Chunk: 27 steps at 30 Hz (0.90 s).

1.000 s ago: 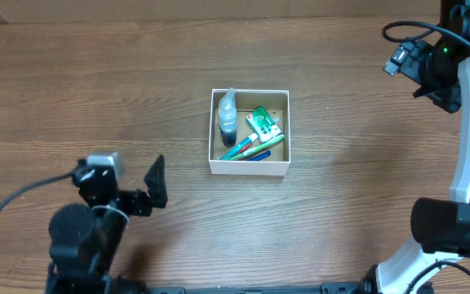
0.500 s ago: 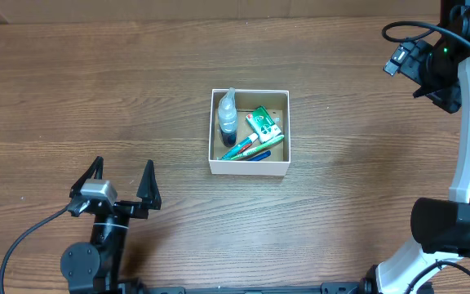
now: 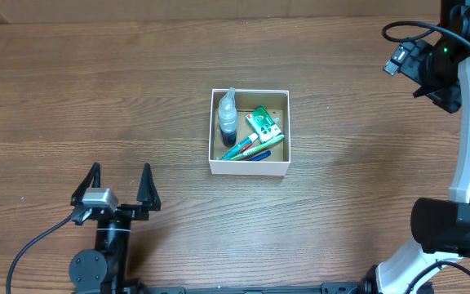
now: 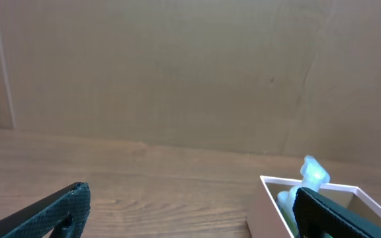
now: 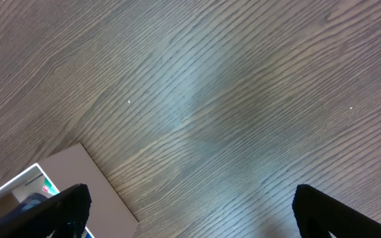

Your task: Pack container

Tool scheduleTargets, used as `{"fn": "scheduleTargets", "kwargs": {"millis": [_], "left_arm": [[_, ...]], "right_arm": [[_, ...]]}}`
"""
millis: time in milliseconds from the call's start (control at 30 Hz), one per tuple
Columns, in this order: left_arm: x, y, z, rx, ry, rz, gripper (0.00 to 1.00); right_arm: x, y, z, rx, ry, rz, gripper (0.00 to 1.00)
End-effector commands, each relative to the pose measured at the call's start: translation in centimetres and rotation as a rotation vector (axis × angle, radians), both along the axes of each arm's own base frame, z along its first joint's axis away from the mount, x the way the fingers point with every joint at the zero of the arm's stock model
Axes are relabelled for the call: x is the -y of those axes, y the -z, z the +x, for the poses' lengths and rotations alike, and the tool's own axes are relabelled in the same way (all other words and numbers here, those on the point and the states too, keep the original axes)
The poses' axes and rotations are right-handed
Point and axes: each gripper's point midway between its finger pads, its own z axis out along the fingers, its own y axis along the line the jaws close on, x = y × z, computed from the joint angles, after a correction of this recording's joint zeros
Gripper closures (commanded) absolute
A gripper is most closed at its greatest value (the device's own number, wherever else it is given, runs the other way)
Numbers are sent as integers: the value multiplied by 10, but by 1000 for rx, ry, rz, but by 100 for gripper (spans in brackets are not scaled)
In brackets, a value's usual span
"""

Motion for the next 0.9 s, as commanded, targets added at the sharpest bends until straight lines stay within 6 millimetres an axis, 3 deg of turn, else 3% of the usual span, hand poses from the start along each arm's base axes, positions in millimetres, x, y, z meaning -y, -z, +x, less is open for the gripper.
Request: {"fn": "scheduleTargets", "kwargs": {"millis": [0, 300, 867], "left_arm": [[-8, 16, 2, -27, -53, 12, 0], [-13, 66, 5, -174, -80, 7, 0], [-15, 66, 5, -174, -90, 50, 0]], "right_arm": [[1, -2, 2, 11, 3, -4, 0], [1, -2, 2, 11, 3, -4, 0], [1, -2, 2, 11, 3, -4, 0]]}}
